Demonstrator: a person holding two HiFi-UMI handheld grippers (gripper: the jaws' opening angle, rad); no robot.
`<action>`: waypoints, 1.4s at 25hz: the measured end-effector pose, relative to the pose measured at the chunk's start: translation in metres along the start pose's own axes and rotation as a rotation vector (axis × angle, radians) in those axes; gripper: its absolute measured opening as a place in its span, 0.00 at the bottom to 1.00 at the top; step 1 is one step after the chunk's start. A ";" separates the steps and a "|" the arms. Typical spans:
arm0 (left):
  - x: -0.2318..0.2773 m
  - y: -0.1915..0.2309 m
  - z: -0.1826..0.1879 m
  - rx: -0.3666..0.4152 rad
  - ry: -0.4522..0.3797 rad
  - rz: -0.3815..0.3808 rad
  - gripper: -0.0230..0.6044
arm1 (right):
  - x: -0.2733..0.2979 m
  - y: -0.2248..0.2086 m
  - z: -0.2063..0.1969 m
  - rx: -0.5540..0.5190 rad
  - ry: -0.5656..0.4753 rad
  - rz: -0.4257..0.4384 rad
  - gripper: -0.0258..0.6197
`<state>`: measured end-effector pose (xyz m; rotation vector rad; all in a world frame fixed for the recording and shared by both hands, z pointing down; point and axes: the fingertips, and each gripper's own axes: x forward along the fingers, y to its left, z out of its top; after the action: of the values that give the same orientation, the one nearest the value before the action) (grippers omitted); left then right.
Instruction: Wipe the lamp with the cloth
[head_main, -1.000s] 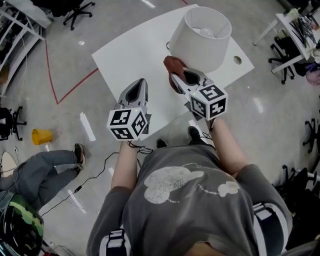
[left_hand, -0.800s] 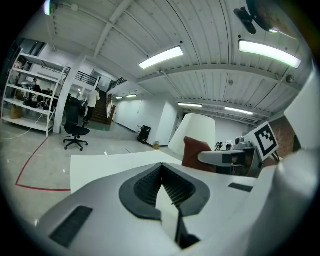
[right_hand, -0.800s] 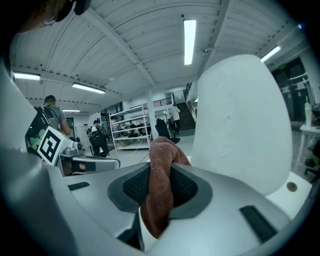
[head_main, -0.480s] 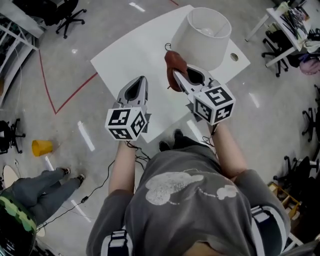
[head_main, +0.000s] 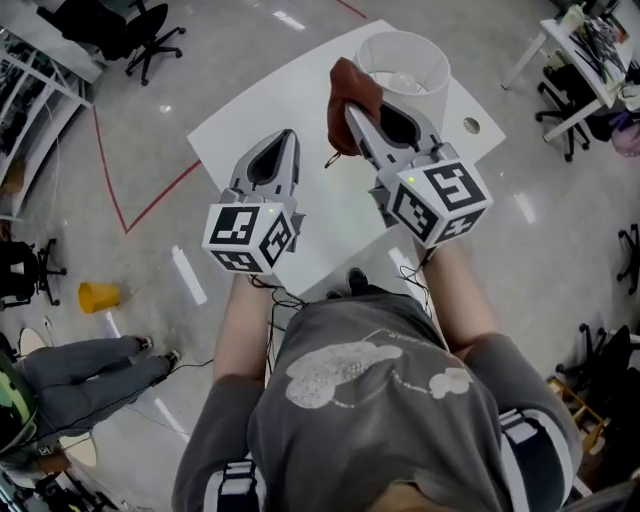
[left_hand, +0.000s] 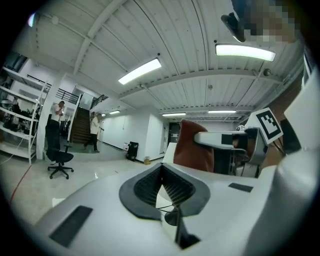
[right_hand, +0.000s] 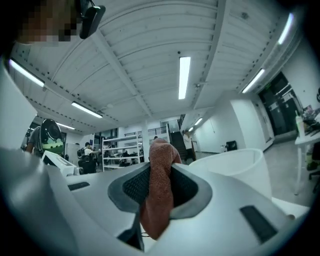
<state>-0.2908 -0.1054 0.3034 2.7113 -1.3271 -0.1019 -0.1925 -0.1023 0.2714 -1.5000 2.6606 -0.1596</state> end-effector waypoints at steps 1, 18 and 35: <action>0.001 0.000 0.003 0.009 -0.005 0.001 0.05 | 0.001 -0.001 0.009 -0.004 -0.030 -0.002 0.18; 0.017 0.046 -0.018 -0.011 0.072 -0.167 0.05 | 0.044 0.001 -0.040 0.013 0.047 -0.188 0.18; 0.015 0.086 -0.057 -0.075 0.175 -0.349 0.05 | 0.036 -0.001 -0.151 0.153 0.229 -0.478 0.18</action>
<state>-0.3428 -0.1652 0.3715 2.7824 -0.7816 0.0520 -0.2285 -0.1258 0.4206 -2.1434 2.3158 -0.5810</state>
